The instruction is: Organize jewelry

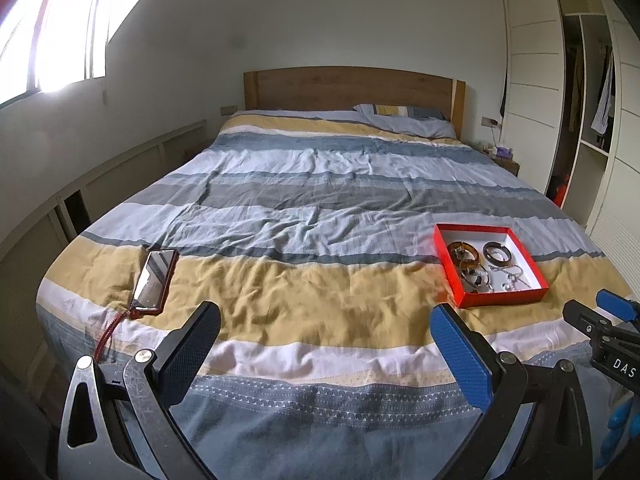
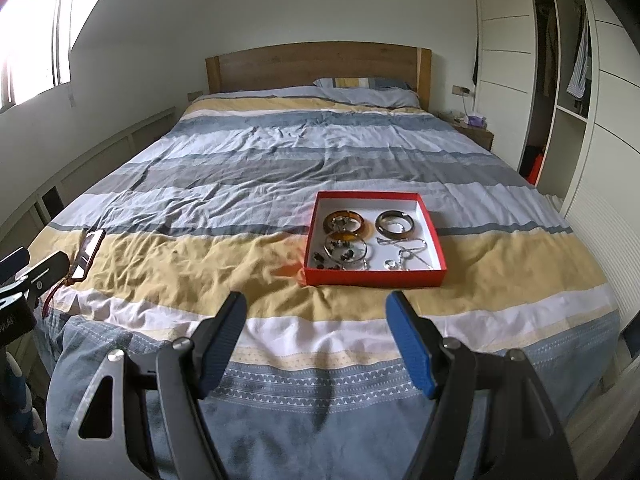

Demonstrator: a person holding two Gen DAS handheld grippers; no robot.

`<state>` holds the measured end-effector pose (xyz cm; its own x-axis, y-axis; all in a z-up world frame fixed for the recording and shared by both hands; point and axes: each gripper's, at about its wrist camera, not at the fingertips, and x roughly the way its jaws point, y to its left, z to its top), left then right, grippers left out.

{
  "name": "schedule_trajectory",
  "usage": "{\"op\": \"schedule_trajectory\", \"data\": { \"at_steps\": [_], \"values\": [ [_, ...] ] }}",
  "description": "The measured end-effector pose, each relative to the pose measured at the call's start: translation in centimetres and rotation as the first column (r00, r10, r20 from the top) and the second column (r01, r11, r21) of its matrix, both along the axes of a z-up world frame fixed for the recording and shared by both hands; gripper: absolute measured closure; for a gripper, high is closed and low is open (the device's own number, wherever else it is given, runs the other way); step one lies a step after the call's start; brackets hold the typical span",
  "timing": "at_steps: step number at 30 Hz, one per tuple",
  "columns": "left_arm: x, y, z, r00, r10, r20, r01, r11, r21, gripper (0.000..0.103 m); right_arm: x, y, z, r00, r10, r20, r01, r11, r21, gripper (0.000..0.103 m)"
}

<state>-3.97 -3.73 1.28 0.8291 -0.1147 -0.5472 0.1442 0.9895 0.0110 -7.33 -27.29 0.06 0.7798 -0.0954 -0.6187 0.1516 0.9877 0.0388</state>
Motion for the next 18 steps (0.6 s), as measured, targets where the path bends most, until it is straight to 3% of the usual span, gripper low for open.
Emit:
{"op": "schedule_trajectory", "data": {
  "at_steps": [18],
  "values": [
    [0.29, -0.39, -0.7, 1.0, -0.01, -0.017, 0.01, 1.0, 0.006, 0.001, 0.06, -0.28, -0.54, 1.0, -0.013, -0.009, 0.013, 1.0, 0.0, 0.032]
  ]
}}
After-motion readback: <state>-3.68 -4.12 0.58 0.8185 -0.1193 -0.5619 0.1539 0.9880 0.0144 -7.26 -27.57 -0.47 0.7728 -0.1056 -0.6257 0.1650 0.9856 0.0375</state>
